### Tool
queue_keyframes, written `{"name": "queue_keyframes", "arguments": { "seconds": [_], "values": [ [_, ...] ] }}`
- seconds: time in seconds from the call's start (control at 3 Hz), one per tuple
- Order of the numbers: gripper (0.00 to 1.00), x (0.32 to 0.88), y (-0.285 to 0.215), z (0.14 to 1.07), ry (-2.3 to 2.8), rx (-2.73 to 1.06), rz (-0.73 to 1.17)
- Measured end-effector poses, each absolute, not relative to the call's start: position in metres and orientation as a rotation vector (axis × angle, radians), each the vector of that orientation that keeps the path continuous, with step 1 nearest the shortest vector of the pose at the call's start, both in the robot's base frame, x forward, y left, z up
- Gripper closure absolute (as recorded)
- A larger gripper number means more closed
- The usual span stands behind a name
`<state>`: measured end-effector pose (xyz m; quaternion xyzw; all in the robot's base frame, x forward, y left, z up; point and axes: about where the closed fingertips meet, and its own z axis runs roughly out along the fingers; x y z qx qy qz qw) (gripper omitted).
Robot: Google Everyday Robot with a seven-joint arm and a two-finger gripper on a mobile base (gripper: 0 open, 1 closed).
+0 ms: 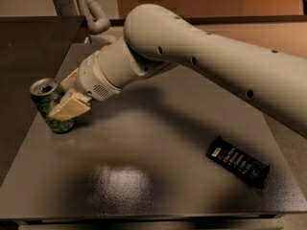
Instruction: Move green can near rxbar chocolate
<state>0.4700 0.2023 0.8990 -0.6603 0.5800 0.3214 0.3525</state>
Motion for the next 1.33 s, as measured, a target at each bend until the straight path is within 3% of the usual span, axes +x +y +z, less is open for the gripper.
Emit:
{"name": "queue_keyframes", "arguments": {
  "seconds": [0.33, 1.33],
  "values": [
    [0.99, 0.479, 0.183, 0.919, 1.505, -1.685, 0.871],
    [1.00, 0.536, 0.061, 0.953, 1.640, -1.590, 0.809]
  ]
}}
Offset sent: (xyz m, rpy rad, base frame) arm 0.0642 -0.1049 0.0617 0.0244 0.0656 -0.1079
